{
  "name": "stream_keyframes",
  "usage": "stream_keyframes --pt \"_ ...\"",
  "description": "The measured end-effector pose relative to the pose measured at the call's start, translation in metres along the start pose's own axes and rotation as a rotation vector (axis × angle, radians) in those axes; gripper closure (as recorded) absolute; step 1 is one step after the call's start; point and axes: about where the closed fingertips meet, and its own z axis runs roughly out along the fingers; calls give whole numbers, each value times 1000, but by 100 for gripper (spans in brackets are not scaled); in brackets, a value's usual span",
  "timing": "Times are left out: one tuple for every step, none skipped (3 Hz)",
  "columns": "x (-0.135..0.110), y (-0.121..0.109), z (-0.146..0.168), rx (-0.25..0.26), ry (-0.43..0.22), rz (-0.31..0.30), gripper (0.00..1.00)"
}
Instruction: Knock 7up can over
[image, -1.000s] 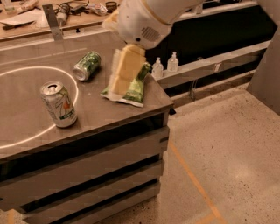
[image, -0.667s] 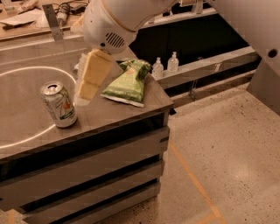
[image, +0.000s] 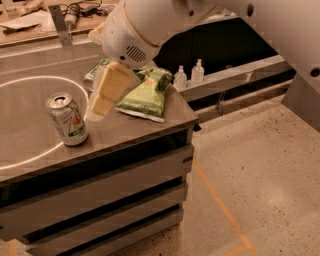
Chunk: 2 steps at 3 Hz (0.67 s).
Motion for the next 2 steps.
stream_keyframes --pt "21 -12 31 42 -116 91 0" --pt "30 -27 64 73 -247 156 0"
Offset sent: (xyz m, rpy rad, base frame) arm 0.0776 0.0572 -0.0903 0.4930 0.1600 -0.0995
